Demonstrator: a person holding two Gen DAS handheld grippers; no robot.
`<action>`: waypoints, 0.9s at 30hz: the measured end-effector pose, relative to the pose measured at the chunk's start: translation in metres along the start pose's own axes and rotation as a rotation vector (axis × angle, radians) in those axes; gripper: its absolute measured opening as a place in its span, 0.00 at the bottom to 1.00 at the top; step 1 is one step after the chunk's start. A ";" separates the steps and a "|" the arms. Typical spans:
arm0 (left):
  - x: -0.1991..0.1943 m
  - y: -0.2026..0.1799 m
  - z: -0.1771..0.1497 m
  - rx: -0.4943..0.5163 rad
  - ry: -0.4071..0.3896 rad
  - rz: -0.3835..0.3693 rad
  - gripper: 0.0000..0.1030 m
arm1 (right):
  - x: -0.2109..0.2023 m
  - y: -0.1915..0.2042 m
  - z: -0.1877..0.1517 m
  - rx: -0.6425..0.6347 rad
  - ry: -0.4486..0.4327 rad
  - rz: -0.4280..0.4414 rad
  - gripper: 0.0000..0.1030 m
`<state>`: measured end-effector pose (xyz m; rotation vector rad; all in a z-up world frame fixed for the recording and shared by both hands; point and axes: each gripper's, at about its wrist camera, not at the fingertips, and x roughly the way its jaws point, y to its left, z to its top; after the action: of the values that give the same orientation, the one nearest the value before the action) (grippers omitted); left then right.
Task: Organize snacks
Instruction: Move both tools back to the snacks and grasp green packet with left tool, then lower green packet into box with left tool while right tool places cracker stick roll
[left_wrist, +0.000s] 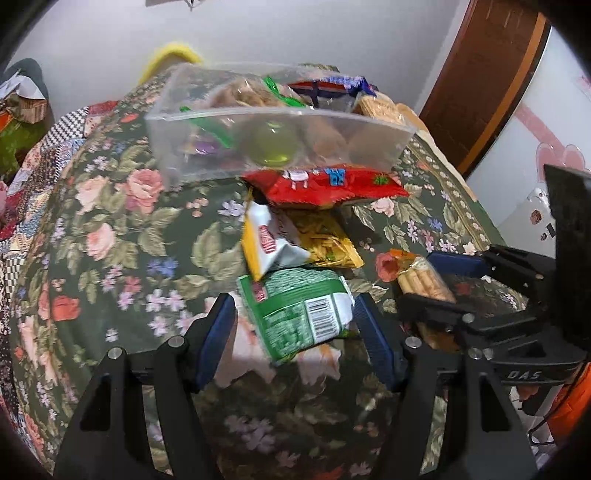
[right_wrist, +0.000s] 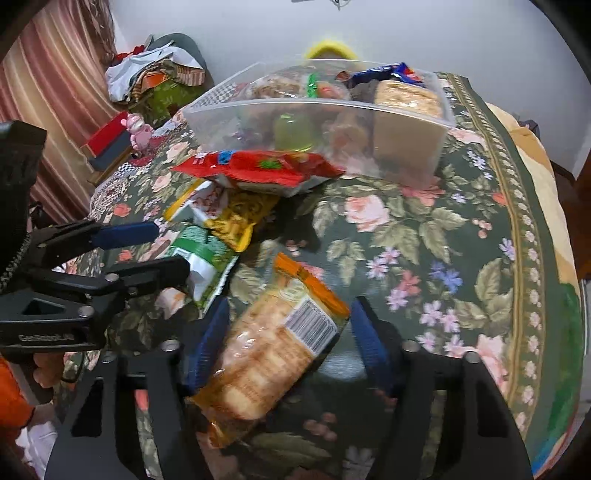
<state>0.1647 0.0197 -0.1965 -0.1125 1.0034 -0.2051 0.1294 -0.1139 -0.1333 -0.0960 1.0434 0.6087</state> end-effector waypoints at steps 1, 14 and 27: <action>0.004 -0.001 0.001 -0.006 0.007 -0.002 0.65 | -0.001 -0.004 0.000 0.003 0.000 -0.006 0.58; 0.011 -0.009 -0.008 0.023 -0.050 0.026 0.50 | -0.019 -0.025 -0.005 0.133 -0.026 -0.030 0.71; -0.028 0.001 -0.023 0.024 -0.109 0.064 0.48 | 0.002 0.006 -0.009 0.049 -0.009 0.002 0.44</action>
<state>0.1306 0.0268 -0.1863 -0.0689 0.8940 -0.1504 0.1205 -0.1111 -0.1385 -0.0488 1.0494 0.5849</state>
